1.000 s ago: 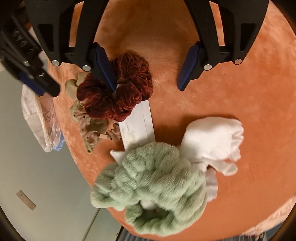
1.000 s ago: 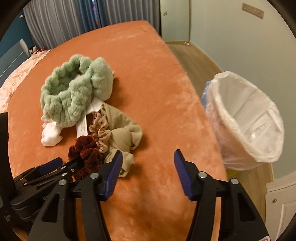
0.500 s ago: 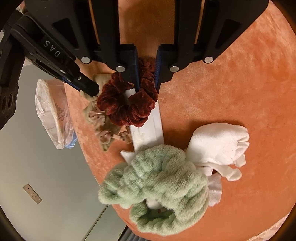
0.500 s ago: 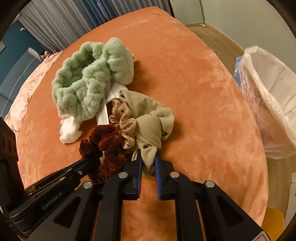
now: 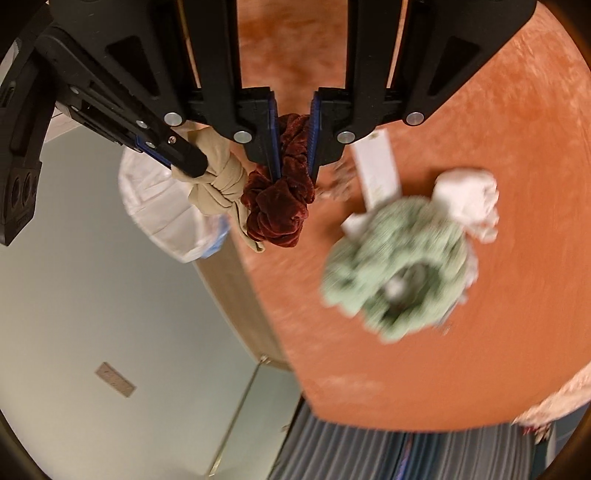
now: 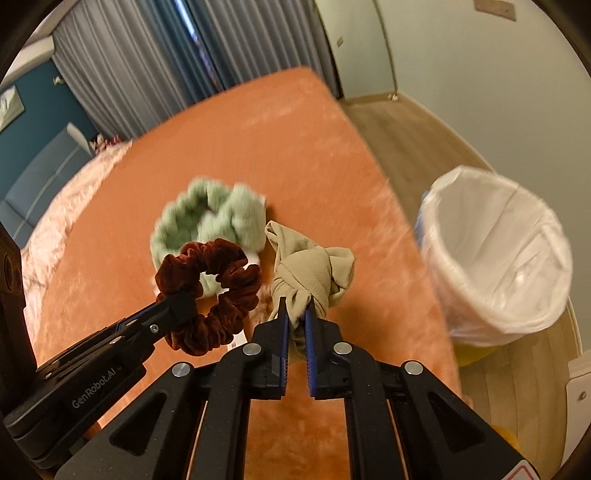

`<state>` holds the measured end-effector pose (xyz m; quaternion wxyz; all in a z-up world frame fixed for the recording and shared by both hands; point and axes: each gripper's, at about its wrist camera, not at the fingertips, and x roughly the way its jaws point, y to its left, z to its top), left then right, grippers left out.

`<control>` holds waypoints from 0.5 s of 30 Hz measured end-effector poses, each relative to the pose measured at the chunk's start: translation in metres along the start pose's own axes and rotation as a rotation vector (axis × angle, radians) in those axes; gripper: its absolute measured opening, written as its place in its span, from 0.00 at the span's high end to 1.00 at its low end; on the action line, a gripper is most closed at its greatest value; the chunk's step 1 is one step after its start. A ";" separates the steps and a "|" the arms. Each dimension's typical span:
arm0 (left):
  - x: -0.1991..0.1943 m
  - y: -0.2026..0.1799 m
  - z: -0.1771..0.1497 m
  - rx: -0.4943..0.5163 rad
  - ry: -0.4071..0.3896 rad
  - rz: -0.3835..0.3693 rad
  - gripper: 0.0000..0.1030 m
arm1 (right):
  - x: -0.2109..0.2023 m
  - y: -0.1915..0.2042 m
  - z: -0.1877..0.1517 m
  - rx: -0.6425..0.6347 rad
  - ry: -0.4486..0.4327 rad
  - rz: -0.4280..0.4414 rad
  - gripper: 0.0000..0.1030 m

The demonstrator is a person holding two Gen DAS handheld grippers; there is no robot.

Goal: Collect trash
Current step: 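Carry both scrunchies over the trash bin and open both tools to drop them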

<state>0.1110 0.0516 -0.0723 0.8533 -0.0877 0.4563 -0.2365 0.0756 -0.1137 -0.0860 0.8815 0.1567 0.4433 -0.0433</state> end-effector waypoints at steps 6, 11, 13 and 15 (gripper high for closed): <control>-0.011 -0.066 0.028 0.070 -0.064 -0.056 0.88 | -0.057 -0.031 0.031 0.033 -0.115 -0.011 0.92; -0.016 -0.118 0.045 0.123 -0.091 -0.124 0.88 | -0.097 -0.063 0.051 0.052 -0.200 -0.047 0.93; -0.014 -0.141 0.049 0.157 -0.098 -0.137 0.88 | -0.111 -0.079 0.058 0.068 -0.229 -0.065 0.92; -0.011 -0.159 0.051 0.179 -0.099 -0.145 0.88 | -0.121 -0.095 0.063 0.083 -0.249 -0.083 0.93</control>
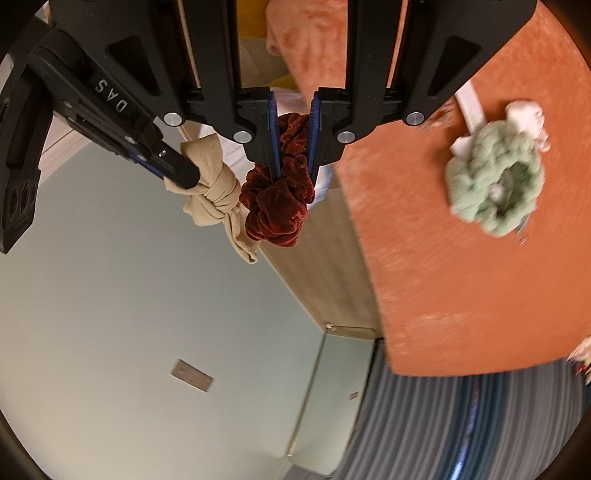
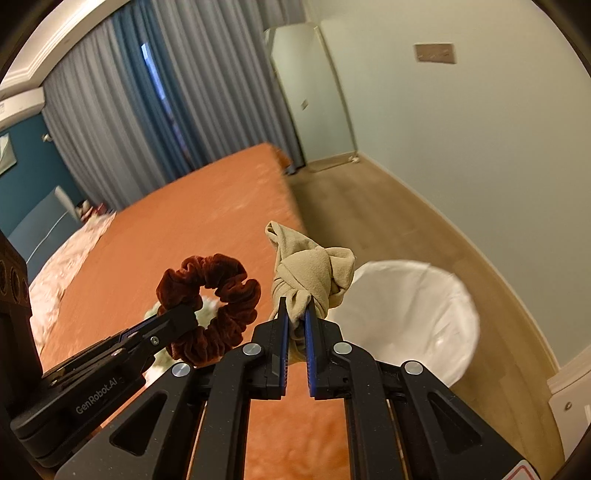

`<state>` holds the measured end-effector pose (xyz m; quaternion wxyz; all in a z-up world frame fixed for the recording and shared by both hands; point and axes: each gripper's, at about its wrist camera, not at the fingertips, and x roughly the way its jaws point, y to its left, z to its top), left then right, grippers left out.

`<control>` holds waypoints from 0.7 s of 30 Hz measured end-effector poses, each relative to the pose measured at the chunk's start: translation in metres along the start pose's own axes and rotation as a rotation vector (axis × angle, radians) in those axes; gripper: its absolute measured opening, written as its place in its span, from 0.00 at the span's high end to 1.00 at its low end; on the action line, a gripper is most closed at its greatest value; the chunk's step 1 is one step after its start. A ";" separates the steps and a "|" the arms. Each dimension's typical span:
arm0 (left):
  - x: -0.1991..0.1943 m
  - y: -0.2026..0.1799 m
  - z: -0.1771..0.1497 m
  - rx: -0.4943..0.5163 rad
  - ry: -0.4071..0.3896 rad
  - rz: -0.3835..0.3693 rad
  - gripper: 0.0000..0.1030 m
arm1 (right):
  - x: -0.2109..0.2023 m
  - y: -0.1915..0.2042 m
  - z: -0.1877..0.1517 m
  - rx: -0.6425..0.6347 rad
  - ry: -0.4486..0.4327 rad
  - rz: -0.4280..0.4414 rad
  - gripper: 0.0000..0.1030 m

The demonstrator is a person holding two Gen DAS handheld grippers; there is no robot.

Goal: Collect trash
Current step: 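Carry both scrunchies over the trash bin and open both tools to drop them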

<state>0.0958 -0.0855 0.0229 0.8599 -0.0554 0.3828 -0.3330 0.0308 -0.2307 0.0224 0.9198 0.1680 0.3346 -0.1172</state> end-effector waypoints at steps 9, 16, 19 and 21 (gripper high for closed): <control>0.044 -0.062 0.008 0.073 0.046 -0.053 0.88 | -0.003 -0.053 0.011 0.036 -0.015 -0.088 0.92; 0.075 -0.084 0.009 0.088 0.079 -0.050 0.81 | 0.009 -0.074 0.013 0.058 -0.003 -0.116 0.90; 0.081 -0.086 0.013 0.076 0.056 -0.006 0.49 | 0.007 -0.080 0.014 0.061 -0.014 -0.132 0.81; 0.080 -0.085 0.014 0.072 0.037 0.021 0.48 | 0.007 -0.081 0.014 0.065 -0.024 -0.149 0.70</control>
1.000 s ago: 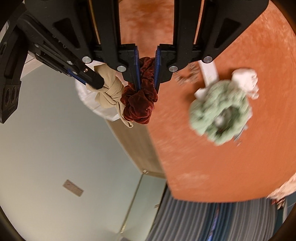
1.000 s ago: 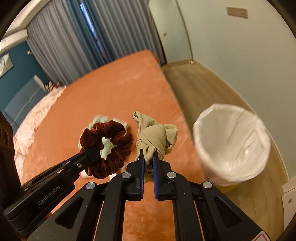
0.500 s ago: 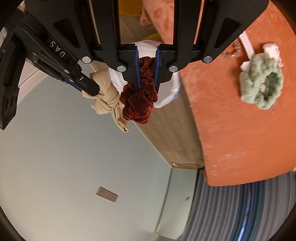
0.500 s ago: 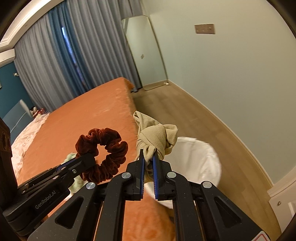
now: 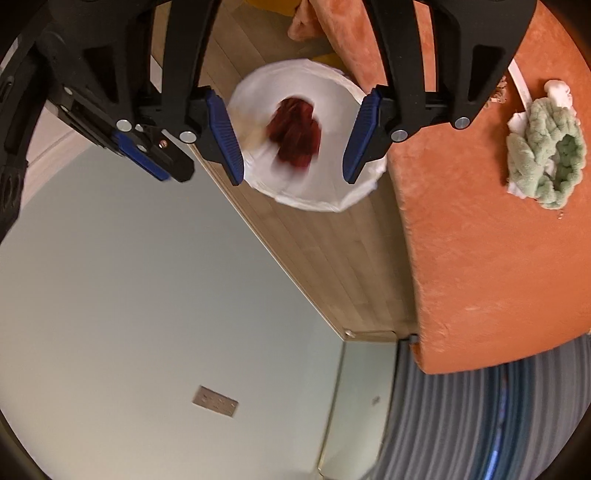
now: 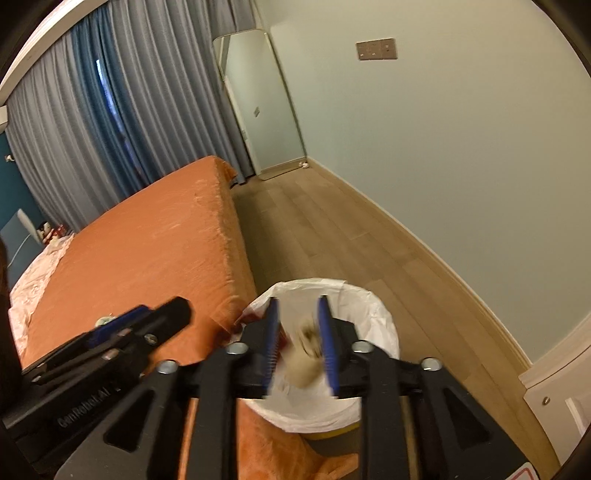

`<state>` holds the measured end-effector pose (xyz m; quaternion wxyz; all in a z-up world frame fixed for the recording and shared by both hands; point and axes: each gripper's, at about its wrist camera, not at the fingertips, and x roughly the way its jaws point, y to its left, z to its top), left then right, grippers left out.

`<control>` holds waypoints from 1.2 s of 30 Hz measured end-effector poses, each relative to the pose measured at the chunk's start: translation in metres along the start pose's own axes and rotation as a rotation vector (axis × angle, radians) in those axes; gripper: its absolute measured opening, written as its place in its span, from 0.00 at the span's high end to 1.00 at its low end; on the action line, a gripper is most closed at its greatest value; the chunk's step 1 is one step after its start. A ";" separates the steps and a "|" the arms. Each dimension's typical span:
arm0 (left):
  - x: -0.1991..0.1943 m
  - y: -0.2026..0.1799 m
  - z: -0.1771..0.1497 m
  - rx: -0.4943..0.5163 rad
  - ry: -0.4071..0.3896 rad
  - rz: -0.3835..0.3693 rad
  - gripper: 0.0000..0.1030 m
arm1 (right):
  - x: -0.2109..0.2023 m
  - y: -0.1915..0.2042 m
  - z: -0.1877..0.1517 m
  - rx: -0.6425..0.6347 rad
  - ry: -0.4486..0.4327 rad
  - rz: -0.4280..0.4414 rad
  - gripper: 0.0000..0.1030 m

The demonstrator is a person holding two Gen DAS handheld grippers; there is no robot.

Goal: Collect trash
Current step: 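Carry both scrunchies over the trash bin and open both tools to drop them, then move both open tools back over the bed toward the remaining items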

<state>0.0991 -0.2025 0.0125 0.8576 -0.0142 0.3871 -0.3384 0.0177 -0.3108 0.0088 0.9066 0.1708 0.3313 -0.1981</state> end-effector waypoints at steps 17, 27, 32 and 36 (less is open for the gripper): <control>-0.034 0.050 -0.013 -0.096 -0.023 0.085 0.39 | -0.013 0.021 -0.007 -0.029 -0.008 0.019 0.48; -0.062 0.094 -0.027 -0.188 -0.034 0.146 0.37 | -0.017 0.060 -0.024 -0.072 0.013 0.062 0.45; -0.076 0.117 -0.034 -0.229 -0.045 0.183 0.36 | -0.017 0.080 -0.034 -0.094 0.026 0.084 0.44; -0.084 0.131 -0.040 -0.247 -0.048 0.204 0.36 | -0.016 0.095 -0.040 -0.115 0.037 0.093 0.43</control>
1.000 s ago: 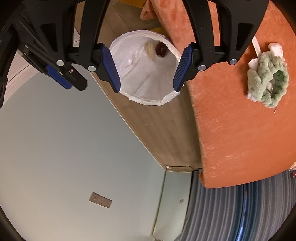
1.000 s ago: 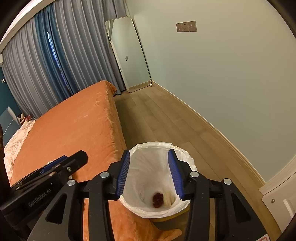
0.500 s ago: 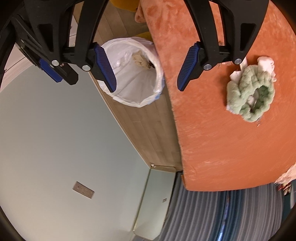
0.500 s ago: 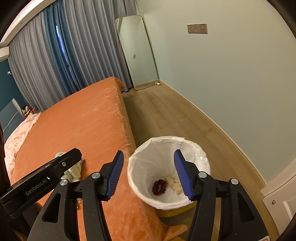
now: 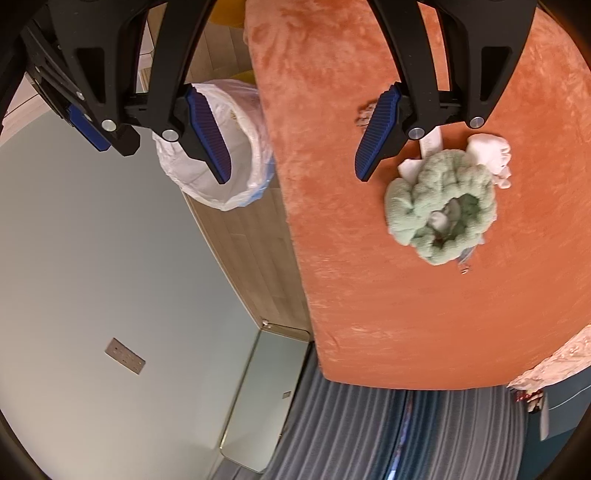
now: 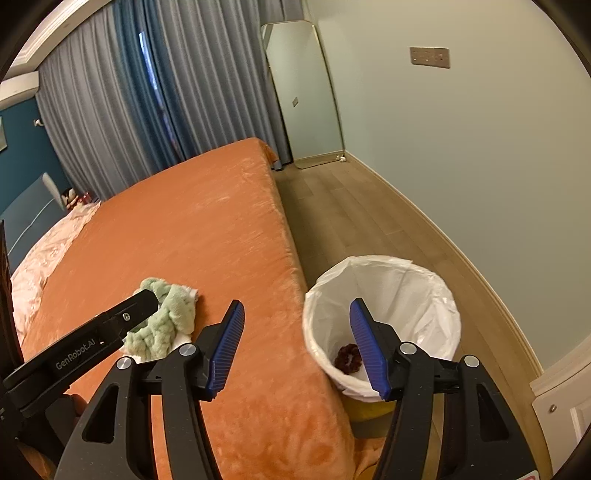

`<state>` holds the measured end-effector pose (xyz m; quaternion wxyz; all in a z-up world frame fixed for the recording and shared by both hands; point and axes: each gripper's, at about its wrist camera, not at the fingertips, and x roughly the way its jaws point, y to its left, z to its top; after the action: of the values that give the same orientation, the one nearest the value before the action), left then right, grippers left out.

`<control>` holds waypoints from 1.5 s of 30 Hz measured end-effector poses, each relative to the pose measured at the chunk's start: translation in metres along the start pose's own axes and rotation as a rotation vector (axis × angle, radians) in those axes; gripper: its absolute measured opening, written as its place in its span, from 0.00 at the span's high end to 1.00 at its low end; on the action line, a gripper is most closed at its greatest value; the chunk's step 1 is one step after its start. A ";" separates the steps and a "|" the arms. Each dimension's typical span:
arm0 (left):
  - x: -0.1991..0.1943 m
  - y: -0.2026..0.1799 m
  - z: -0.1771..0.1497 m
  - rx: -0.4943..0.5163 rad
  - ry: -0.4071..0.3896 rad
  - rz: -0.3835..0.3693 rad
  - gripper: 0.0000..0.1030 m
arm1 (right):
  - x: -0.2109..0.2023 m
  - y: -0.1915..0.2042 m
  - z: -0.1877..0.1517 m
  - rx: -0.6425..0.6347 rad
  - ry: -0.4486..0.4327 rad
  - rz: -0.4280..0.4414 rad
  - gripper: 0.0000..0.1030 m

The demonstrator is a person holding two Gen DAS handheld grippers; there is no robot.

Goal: Collect trash
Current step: 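Move both open tools back over the bed toward the remaining items, then grasp the white paper strip with the left tool while the right tool grasps the pink scrunchie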

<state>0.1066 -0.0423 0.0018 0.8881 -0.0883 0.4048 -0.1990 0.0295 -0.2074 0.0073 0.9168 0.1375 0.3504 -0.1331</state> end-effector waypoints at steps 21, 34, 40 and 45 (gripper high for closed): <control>-0.005 0.091 -0.019 -0.127 0.030 0.097 0.29 | 0.024 0.067 -0.028 -0.081 0.078 0.028 0.38; 0.029 0.161 -0.049 -0.193 0.150 0.229 0.29 | 0.082 0.107 -0.070 -0.135 0.202 0.038 0.38; 0.055 0.177 -0.059 -0.221 0.213 0.246 0.29 | 0.121 0.116 -0.087 -0.145 0.270 0.040 0.38; 0.085 0.185 -0.061 -0.265 0.269 0.228 0.29 | 0.155 0.121 -0.096 -0.149 0.324 0.038 0.38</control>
<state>0.1634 0.0896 -0.1547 0.8236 -0.1304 0.5495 -0.0524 0.1241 -0.0848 -0.1481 0.8583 0.0955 0.4999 -0.0655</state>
